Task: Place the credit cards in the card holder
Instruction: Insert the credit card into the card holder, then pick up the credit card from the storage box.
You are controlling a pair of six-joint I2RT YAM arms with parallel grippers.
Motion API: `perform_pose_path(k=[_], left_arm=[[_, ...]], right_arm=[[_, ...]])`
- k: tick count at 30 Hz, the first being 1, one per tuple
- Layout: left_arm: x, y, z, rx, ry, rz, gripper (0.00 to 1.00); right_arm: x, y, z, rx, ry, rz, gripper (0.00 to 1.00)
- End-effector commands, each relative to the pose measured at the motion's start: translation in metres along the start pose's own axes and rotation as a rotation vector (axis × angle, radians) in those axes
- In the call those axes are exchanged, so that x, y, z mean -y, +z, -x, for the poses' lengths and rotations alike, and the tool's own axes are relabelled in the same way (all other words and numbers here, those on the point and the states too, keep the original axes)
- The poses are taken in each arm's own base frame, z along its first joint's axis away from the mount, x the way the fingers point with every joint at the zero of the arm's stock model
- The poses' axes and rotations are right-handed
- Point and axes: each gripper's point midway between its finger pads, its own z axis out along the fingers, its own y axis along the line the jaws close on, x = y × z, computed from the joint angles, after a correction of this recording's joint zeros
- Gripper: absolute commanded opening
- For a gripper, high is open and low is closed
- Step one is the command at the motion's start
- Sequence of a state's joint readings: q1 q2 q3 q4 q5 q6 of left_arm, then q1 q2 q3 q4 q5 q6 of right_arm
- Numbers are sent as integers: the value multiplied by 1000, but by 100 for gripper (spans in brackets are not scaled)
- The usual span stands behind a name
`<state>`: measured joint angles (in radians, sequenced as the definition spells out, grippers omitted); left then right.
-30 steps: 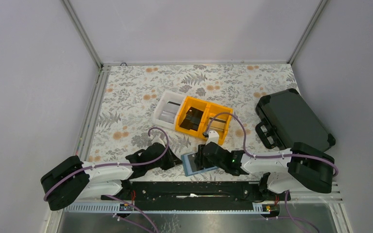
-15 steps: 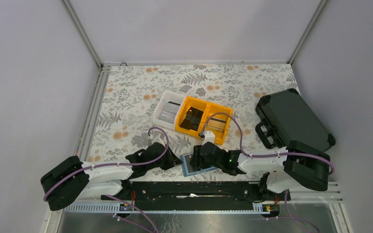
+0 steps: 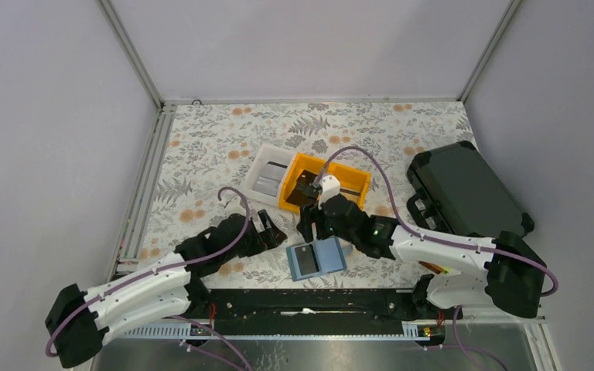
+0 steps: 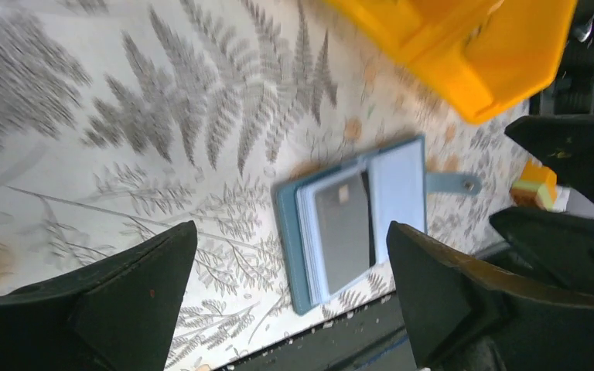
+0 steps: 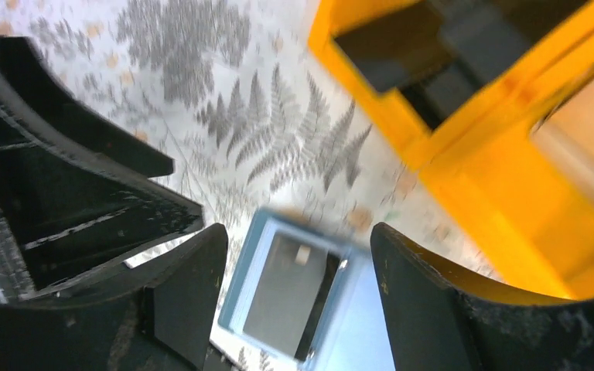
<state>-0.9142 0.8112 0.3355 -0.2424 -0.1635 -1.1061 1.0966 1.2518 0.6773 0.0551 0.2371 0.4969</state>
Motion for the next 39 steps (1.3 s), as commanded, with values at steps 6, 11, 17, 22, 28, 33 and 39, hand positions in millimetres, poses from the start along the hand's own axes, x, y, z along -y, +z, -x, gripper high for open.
perform_pose_path(k=[6, 11, 17, 22, 28, 33, 39], left_arm=[[0, -57, 112, 155, 215, 106, 99], [-4, -80, 167, 220, 260, 148, 99], [-13, -100, 213, 358, 273, 215, 99], [-21, -105, 215, 378, 274, 245, 99], [-20, -104, 214, 378, 260, 234, 99], [-17, -101, 214, 376, 240, 208, 99], [-19, -99, 212, 369, 222, 194, 99]], right_arm=[[2, 36, 57, -52, -313, 56, 75], [7, 71, 61, -105, -381, 40, 73], [23, 100, 65, -130, -510, -38, 72], [29, 116, 56, -181, -561, -45, 69], [31, 125, 48, -208, -576, -41, 63], [26, 125, 45, -223, -569, -10, 51], [26, 121, 49, -214, -571, -15, 40]])
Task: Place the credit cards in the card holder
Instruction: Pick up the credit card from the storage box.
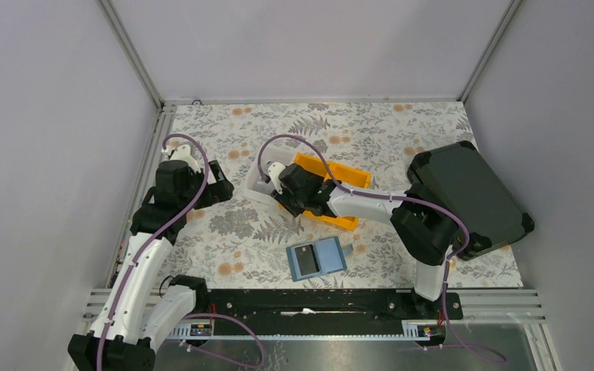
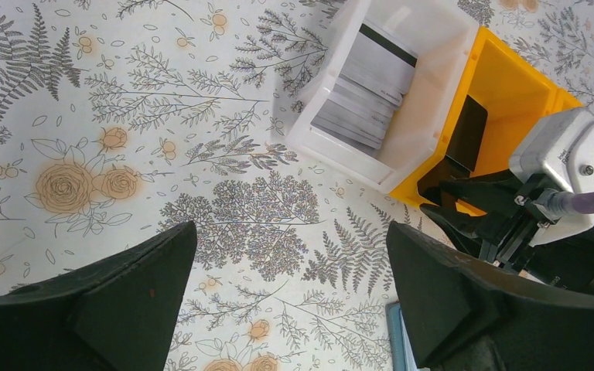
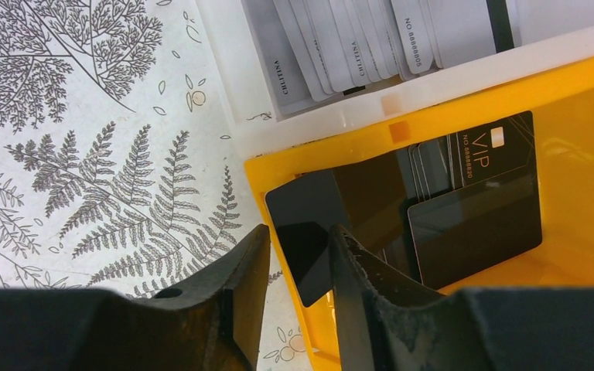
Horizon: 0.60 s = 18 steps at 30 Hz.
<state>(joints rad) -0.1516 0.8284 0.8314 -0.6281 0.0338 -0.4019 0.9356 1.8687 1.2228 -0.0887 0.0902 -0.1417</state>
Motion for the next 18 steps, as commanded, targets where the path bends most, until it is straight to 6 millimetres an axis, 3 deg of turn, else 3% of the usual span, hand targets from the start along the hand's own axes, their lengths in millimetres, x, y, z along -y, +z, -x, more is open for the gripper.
perform_pose_path(k=[1, 6, 10, 18], left_arm=[[11, -3, 17, 58, -14, -53, 99], [9, -3, 18, 61, -18, -53, 99], [11, -4, 17, 63, -17, -65, 99], [42, -13, 15, 72, 21, -257, 99]], right_arm=[[2, -6, 12, 20, -11, 3, 39], [7, -7, 13, 23, -21, -19, 30], [17, -21, 24, 79, -19, -70, 21], [55, -58, 53, 235, 12, -270, 0]])
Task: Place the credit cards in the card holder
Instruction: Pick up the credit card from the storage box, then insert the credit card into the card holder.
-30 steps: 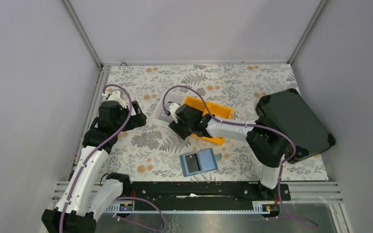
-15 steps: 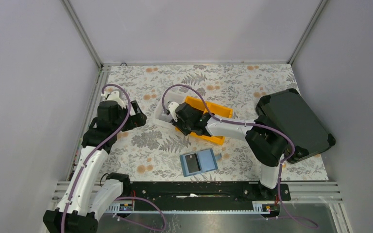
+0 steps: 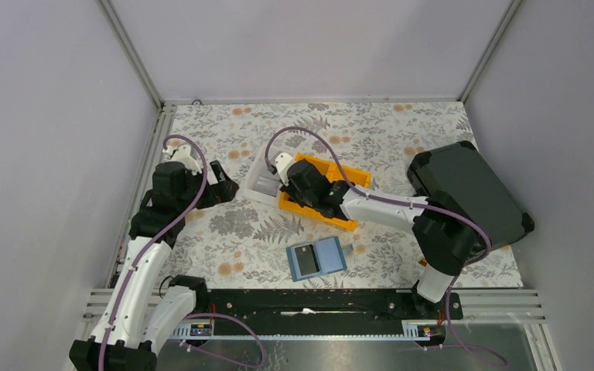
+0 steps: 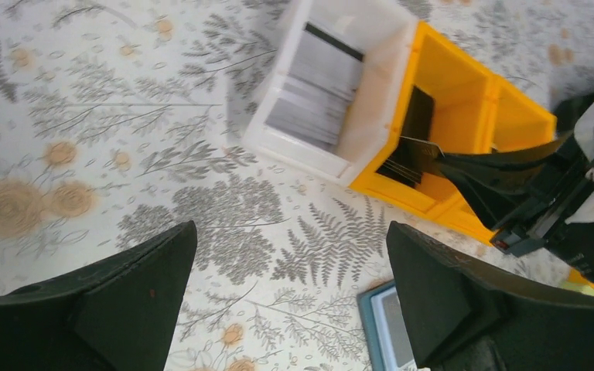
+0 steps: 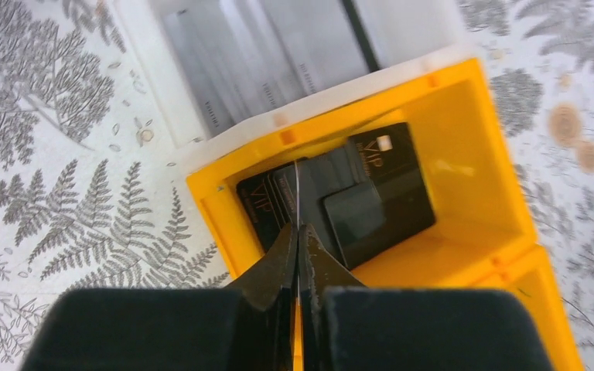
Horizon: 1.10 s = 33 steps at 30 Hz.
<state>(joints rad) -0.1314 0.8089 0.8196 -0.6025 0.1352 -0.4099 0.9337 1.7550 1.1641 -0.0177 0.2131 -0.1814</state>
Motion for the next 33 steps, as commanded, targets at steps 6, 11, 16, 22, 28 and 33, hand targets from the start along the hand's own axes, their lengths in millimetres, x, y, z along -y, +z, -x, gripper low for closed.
perform_pose_path(k=[6, 11, 16, 22, 28, 33], left_arm=[[76, -17, 3, 34, 97, -446, 99], [114, -30, -21, -48, 196, -623, 99], [138, -46, -45, -125, 292, -749, 95], [143, -56, -61, -210, 363, -779, 88], [163, -58, -103, -390, 362, -852, 92], [184, -66, -118, -432, 342, -945, 61]], right_arm=[[47, -69, 65, 261, 60, -150, 0], [29, -107, 71, 279, 78, 85, 0], [-5, -146, 62, 276, 119, 450, 0], [-47, -182, 50, 250, 187, 804, 0], [-77, -212, 53, 274, 258, 1064, 0], [-84, -217, 50, 244, 270, 1143, 0]])
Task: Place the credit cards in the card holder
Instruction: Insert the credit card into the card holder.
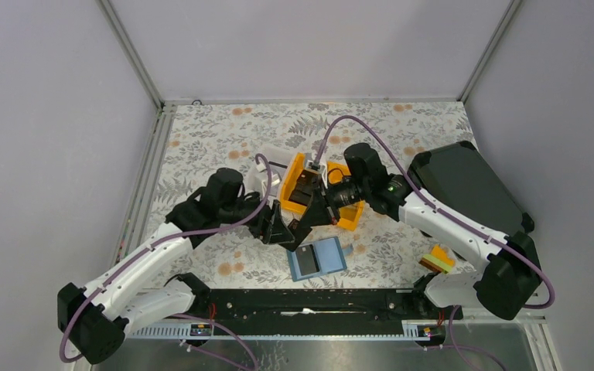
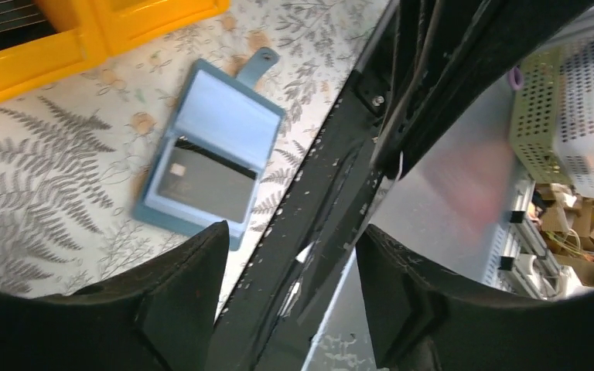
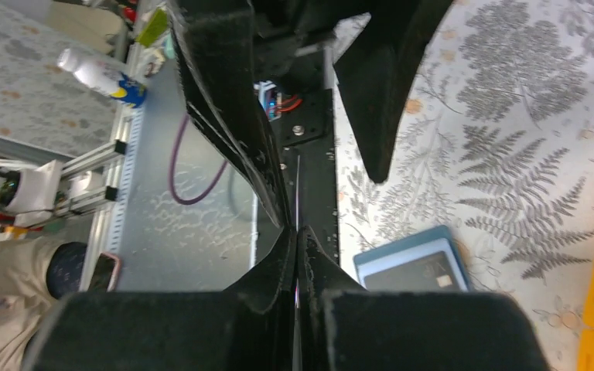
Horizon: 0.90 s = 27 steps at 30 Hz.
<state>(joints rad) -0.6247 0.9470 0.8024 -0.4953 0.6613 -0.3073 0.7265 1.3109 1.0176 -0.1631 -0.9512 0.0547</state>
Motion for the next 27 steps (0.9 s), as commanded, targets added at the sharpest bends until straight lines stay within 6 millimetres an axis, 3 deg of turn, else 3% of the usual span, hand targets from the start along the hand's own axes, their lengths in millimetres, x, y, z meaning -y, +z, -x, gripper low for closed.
perform_pose_path(k=[1, 8, 11, 15, 17, 20, 23, 27], left_arm=[[34, 4, 16, 56, 42, -146, 54], [44, 8, 8, 31, 45, -215, 19], [42, 11, 3, 17, 35, -212, 0], [27, 17, 0, 44, -17, -143, 0], [14, 23, 3, 105, -74, -91, 0], [-13, 35, 0, 192, -229, 3, 0], [-46, 50, -21, 254, -454, 88, 0], [-53, 64, -33, 351, -669, 40, 0]], right_arm=[[-27, -1, 9, 12, -3, 157, 0], [-19, 3, 7, 3, 14, 139, 0], [-5, 6, 4, -6, 38, 75, 2], [37, -1, -1, 9, 83, -202, 48], [57, -10, -11, 17, 112, -334, 59], [83, -31, -30, 51, 217, -500, 64], [106, -54, -58, 84, 348, -655, 65], [120, -72, -99, 93, 485, -821, 64]])
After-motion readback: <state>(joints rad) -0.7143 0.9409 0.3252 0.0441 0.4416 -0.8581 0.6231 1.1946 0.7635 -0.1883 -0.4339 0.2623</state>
